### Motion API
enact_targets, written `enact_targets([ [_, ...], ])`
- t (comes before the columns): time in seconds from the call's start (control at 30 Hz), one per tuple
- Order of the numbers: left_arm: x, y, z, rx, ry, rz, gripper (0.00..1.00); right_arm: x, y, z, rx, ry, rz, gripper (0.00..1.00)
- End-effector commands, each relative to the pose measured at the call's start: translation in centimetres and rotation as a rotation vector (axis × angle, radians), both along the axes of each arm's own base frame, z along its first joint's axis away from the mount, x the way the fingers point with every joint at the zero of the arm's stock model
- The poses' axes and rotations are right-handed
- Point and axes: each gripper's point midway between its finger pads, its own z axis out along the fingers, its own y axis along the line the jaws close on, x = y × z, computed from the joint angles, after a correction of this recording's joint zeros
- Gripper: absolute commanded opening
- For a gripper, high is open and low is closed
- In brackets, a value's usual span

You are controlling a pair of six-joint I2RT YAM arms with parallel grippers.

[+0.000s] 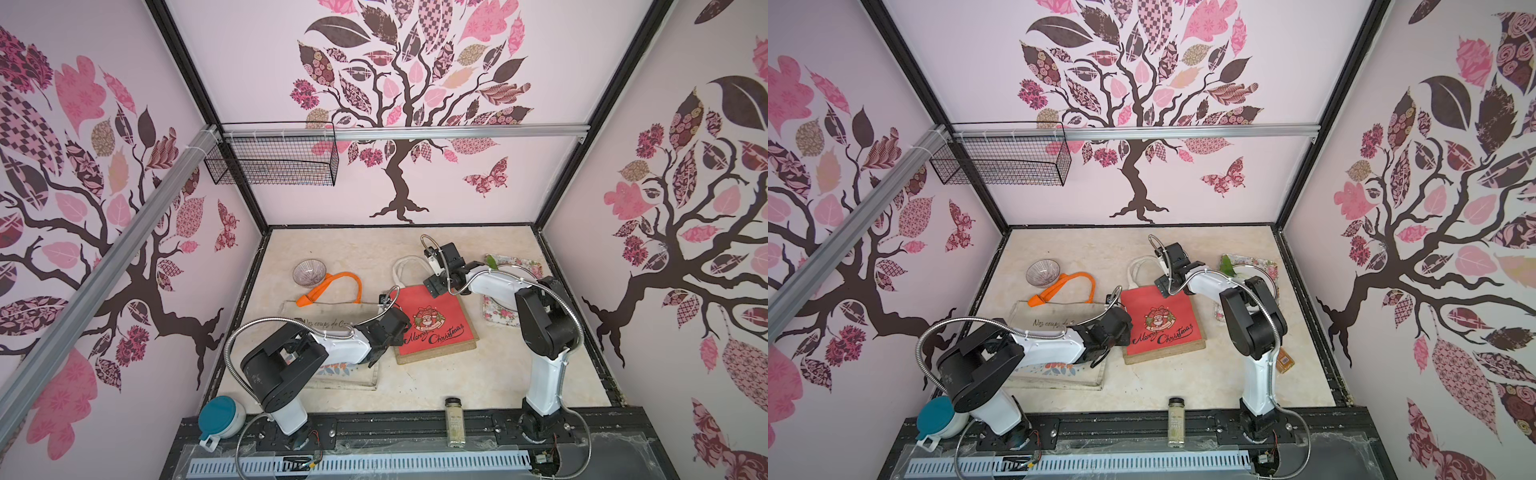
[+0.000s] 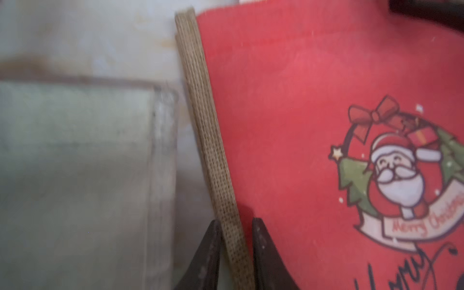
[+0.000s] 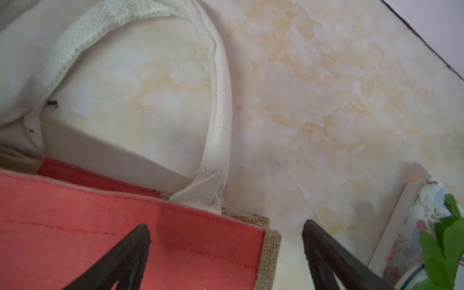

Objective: Put away the canvas bag
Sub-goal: Adjust the canvas bag at the center of the board.

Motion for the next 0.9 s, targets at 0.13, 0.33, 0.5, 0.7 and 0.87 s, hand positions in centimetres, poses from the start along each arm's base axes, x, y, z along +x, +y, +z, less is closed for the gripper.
enact_targets([
  [0.13,1.7,-0.9,0.2,-0.01,-0.01,-0.006,0.22,-1.4,-3.0,0.4,0.043,0.032,-0.114,0.94],
  [0.33,2.4,-0.7,1.7,-0.005,-0.034,0.008,0.22,-3.8,-3.4,-0.4,0.079,0.036,-0.11,0.93],
  [0.5,2.1,-1.0,6.0,-0.127,-0.078,0.022,0.24,-4.3,-3.1,0.7,0.154,0.012,-0.141,0.91],
  [0.7,3.6,-0.4,8.3,-0.066,-0.128,0.008,0.33,-5.2,-3.7,3.1,0.223,-0.058,-0.191,0.92],
  [0.87,4.5,0.3,11.8,-0.063,-0.191,0.021,0.41,-7.0,-3.8,6.6,0.321,-0.137,-0.194,0.93],
])
